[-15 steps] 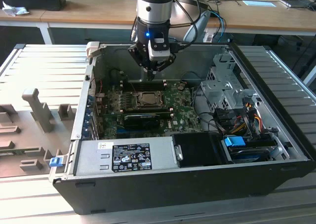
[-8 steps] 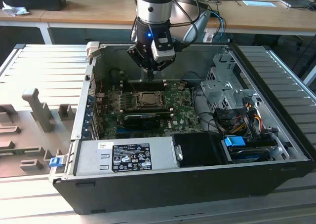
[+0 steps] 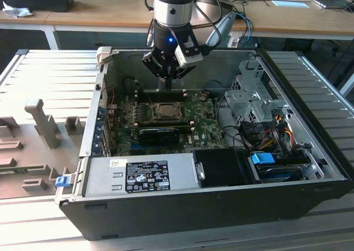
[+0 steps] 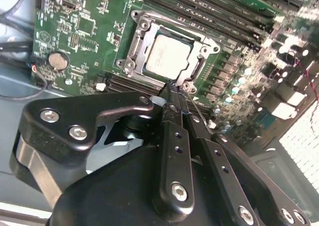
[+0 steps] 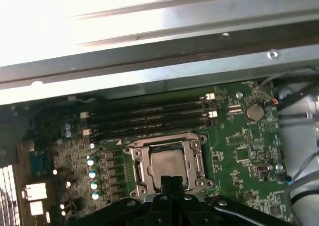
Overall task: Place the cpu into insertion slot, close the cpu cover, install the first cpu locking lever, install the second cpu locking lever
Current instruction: 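Install the first cpu locking lever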
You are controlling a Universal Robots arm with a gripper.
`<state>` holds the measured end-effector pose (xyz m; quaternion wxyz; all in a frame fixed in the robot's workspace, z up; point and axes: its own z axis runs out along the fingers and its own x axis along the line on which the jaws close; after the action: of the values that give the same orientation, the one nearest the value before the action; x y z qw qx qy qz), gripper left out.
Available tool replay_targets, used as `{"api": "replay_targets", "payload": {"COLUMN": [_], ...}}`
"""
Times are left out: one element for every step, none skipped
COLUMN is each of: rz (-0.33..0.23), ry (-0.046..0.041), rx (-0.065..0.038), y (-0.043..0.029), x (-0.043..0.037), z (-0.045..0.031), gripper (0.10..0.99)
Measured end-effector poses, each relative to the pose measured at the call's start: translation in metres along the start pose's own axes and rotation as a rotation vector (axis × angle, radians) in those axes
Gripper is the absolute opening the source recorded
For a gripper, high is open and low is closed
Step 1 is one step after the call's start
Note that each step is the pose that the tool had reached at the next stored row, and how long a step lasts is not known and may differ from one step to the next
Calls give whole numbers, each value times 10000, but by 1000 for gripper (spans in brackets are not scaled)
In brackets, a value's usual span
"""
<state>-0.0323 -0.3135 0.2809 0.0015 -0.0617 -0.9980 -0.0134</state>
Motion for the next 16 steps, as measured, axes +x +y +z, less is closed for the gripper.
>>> {"api": "replay_targets", "payload": {"rz": [-88,-140,-153,-160,-165,-168,-166,-169,-244,-516,-684,-890,-1086,-1295,-1588,-1709], "ry": [2,3,2,3,4,3,1,1,3,10,14,20,25,31,38,41], "rx": [0,-2,-2,-2,0,-1,0,-3,1,2,3,3,4,5,6,7], "y": [0,-1,-3,-5,-8,-11,-17,-18,-18,-19,-19,-19,-19,-19,-19,-19], "x": [2,12,24,39,63,86,135,148,151,152,152,152,152,152,152,155], "z": [0,1,1,1,0,1,1,2,1,1,2,2,3,4,4,4], "gripper": [106,106,106,106,106,106,106,106,106,106,106,106,106,106,106,106]}}
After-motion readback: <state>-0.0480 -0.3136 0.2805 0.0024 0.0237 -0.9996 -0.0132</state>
